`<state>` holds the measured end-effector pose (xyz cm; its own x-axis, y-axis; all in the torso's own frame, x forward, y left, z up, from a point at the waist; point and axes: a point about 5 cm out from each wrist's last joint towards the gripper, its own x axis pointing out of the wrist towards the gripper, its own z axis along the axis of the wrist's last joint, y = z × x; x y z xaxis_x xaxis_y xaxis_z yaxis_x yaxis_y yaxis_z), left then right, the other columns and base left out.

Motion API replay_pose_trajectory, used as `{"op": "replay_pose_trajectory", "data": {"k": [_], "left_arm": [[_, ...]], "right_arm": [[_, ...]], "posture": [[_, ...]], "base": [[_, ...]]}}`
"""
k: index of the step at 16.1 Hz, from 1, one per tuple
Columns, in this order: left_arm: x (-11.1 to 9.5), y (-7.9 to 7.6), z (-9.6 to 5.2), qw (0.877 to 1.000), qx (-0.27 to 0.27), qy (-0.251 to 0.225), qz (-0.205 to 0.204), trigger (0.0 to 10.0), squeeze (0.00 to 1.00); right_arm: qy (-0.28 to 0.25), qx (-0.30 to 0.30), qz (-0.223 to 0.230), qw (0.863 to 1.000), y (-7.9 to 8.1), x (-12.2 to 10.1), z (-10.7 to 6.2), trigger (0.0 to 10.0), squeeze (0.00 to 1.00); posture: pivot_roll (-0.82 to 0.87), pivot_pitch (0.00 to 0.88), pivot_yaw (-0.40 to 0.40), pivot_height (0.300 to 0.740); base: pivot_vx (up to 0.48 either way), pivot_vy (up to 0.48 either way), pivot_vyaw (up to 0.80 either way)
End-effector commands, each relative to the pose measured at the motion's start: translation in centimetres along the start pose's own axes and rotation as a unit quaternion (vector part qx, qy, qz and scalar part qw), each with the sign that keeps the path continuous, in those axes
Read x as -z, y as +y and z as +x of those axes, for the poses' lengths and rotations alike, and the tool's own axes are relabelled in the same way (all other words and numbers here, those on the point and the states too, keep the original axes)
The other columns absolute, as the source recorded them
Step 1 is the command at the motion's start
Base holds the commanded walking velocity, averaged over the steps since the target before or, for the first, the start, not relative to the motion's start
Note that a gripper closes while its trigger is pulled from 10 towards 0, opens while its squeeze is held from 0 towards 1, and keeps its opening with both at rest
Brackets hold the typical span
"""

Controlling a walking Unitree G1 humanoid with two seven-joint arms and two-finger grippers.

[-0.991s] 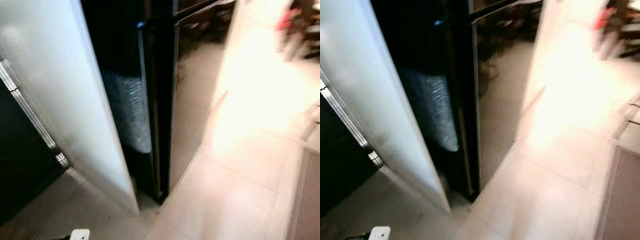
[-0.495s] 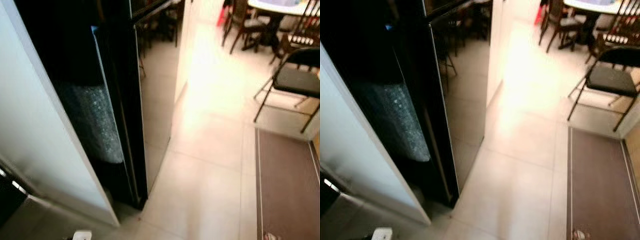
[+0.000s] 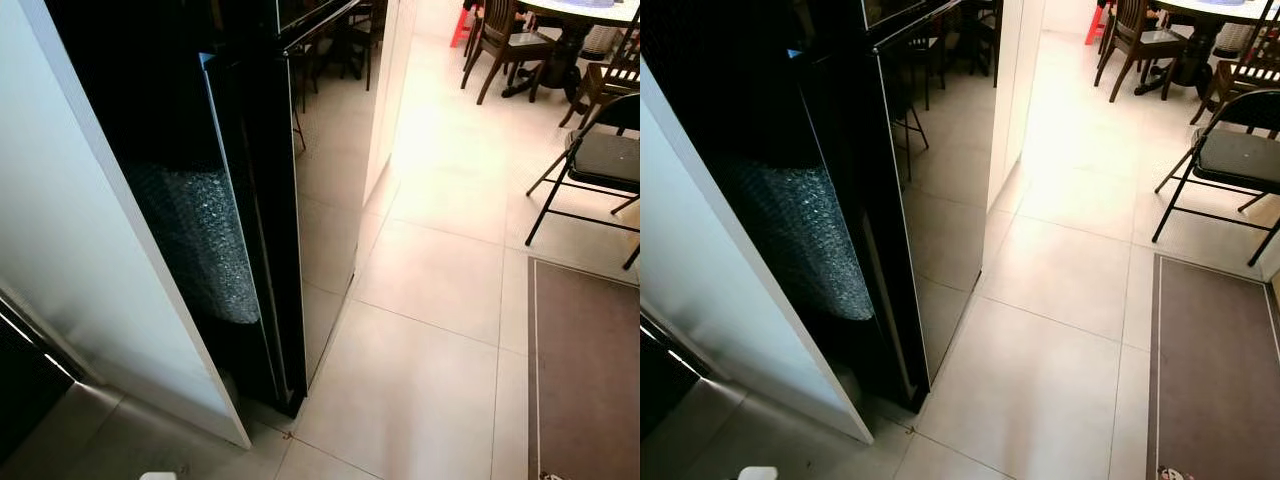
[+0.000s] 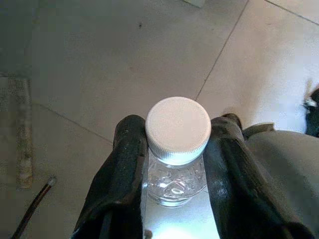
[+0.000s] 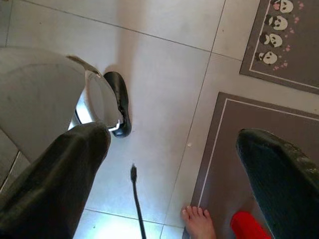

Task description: Restocking fridge

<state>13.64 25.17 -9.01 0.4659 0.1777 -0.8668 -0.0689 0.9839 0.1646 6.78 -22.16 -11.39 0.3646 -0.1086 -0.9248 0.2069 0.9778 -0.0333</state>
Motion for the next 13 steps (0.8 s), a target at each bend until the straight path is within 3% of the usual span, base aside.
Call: {"op": "replay_pose_trajectory", "data": {"k": [1, 13], "left_arm": [[0.5, 0.4, -0.1, 1.0, -0.003, 0.007, -0.005, 10.0, 0.0], [0.2, -0.8, 0.0, 1.0, 0.007, 0.003, 0.001, 10.0, 0.0]], "right_arm": [[-0.002, 0.003, 0.011, 1.0, 0.0, 0.1, 0.0, 10.0, 0.0], [-0.01, 0.01, 0.038, 0.999, 0.1, 0.1, 0.0, 10.0, 0.0]], "posture": [[-0.11, 0.0, 0.027, 0.74], [-0.12, 0.0, 0.055, 0.74]], "base": [[0.0, 0.0, 0.0], [0.0, 0.278, 0.0]]}}
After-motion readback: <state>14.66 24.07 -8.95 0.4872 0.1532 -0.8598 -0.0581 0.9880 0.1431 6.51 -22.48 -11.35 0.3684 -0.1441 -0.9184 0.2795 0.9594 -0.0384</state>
